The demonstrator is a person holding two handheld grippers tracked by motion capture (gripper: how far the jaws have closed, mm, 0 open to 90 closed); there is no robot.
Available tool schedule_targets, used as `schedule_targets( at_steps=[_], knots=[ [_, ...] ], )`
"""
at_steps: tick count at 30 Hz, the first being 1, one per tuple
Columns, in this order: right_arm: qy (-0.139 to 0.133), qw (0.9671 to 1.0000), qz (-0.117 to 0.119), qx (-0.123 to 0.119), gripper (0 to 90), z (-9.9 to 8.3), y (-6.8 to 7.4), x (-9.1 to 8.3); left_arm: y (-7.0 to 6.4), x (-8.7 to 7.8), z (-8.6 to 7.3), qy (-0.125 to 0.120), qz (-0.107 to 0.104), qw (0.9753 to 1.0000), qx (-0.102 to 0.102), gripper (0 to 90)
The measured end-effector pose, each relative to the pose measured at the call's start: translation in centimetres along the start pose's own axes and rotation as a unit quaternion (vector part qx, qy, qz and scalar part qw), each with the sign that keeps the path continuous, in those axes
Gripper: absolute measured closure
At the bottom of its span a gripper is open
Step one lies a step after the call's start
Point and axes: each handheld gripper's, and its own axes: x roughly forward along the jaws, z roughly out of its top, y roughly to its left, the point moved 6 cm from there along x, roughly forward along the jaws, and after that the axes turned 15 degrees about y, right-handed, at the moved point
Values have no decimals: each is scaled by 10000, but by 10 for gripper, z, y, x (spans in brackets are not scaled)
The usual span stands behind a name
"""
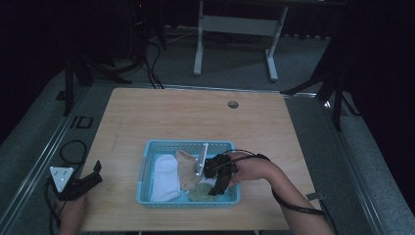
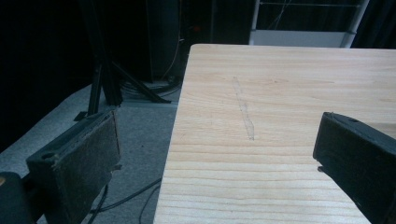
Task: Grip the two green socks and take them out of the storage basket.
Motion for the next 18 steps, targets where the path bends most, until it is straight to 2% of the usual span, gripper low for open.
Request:
schedule_targets(
  at_steps=[8,14,18],
  knots=[
    [46,10000,-59,48,366,8,-6,10,0,0,0,-10,-4,10000,-14,4],
    [224,9997,15,77,378,10,-7,20,0,0,0,-25,-7,10000,-15,4],
    [260,9996,54,52,421,10,-6,23,0,0,0,-26,-5,10000,-6,4]
  ],
)
